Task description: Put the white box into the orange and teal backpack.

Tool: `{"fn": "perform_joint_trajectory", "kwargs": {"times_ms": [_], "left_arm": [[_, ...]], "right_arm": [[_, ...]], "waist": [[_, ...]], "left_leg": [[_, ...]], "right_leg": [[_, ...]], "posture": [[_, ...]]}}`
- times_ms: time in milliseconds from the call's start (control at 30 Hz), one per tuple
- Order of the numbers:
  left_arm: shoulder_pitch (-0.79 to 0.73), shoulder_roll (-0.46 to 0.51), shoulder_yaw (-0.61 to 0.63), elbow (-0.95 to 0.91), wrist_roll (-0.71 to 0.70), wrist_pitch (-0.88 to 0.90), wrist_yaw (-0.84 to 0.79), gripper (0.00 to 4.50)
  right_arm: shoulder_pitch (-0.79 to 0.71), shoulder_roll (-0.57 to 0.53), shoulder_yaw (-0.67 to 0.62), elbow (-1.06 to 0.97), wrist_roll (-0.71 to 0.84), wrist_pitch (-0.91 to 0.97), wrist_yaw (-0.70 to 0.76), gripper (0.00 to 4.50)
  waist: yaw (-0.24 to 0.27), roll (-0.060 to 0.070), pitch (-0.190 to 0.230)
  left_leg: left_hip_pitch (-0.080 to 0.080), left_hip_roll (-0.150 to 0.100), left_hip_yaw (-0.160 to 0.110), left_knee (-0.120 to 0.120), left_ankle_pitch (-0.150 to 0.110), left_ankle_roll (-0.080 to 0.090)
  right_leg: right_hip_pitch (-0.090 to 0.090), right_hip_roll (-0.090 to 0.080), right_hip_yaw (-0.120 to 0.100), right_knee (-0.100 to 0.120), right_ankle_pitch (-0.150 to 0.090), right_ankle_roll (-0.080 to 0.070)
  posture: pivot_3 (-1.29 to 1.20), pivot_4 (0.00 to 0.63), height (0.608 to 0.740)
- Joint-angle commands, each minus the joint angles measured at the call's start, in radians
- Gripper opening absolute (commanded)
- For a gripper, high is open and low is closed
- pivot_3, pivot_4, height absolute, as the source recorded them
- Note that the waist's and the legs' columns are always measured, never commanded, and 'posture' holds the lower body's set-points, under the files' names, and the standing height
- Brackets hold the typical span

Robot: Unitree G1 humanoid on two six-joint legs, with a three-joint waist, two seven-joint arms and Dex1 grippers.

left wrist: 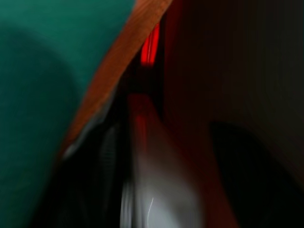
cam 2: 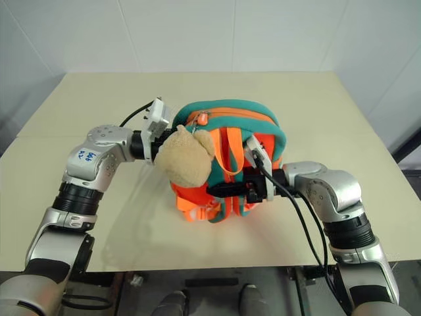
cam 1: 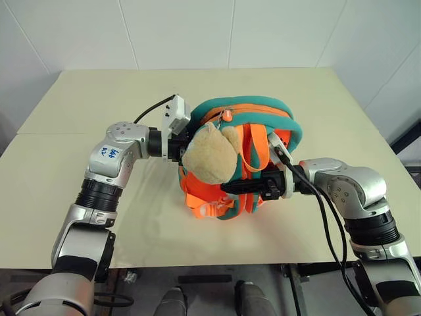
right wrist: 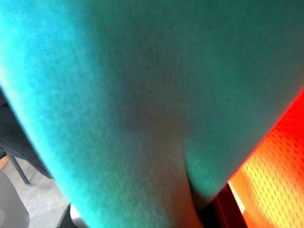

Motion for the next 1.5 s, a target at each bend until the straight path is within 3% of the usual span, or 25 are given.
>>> {"fn": "perform_joint_trajectory", "kwargs": {"times_ms": [33,233,433,733,933,1167,1300,1500], "left_arm": [[-0.013,0.076,0.055,-0.027,0.003,-0.032,-0.056,4.34],[-0.005,0.25,0.14,-0.022,-0.03,-0.062,-0.176,4.46],[0.073,0.41,0.26,-0.212,-0.179,0.191,-0.195,4.46],[0.184,0.322,0.316,-0.548,-0.373,0.332,-0.033,4.46],[0.21,0.242,0.258,-0.617,-0.383,0.323,0.04,4.46],[0.198,0.196,0.182,-0.568,-0.268,0.197,0.064,4.46],[0.164,0.187,0.195,-0.518,-0.245,0.148,0.062,3.58],[0.123,0.204,0.212,-0.459,-0.229,0.107,0.056,1.79]], "right_arm": [[0.006,-0.007,-0.02,-0.038,0.017,0.003,-0.008,0.0],[0.009,-0.01,-0.016,-0.03,0.012,-0.002,-0.007,0.0],[0.007,-0.015,-0.008,-0.012,-0.006,-0.017,0.002,0.0],[-0.041,0.002,0.029,0.065,-0.054,-0.058,0.029,0.0],[-0.055,0.009,0.035,0.079,-0.062,-0.068,0.035,0.0],[-0.048,0.017,0.023,0.064,-0.061,-0.063,0.02,0.0],[-0.039,0.02,0.016,0.055,-0.057,-0.062,0.005,0.0],[-0.034,0.026,0.013,0.053,-0.055,-0.065,-0.01,0.0]], "waist": [[-0.003,0.0,0.0],[-0.009,0.0,0.0],[-0.008,0.0,0.0],[0.0,0.0,0.0],[-0.003,0.0,0.0],[-0.001,0.0,0.0],[0.001,0.0,0.0],[0.001,0.0,0.0]], "left_leg": [[0.0,0.0,0.0,0.0,0.0,0.0],[0.0,0.0,0.0,0.0,0.001,0.0],[-0.001,0.0,0.0,-0.001,0.0,0.0],[0.0,0.0,-0.001,0.0,0.001,0.0],[0.002,0.0,-0.001,0.0,0.002,-0.001],[0.002,0.0,-0.001,0.0,0.002,-0.001],[0.001,0.0,-0.001,0.0,0.002,-0.001],[0.001,0.0,-0.001,0.0,0.002,-0.001]], "right_leg": [[-0.001,0.0,0.0,0.001,0.0,0.0],[-0.002,0.0,0.0,0.002,0.0,-0.001],[-0.002,0.0,0.0,0.006,-0.001,-0.001],[-0.002,0.0,0.0,0.005,-0.001,-0.001],[-0.001,0.0,0.0,0.007,-0.001,-0.001],[-0.001,0.0,0.0,0.006,-0.001,-0.002],[-0.001,0.0,0.0,0.006,-0.001,-0.002],[-0.001,0.0,0.0,0.006,-0.001,-0.002]], "posture": [[0.0,0.15,0.74],[0.0,0.15,0.74],[0.0,0.15,0.74],[0.0,0.15,0.74],[0.0,0.15,0.74],[0.0,0.15,0.74],[0.0,0.15,0.74],[0.0,0.15,0.74]]}}
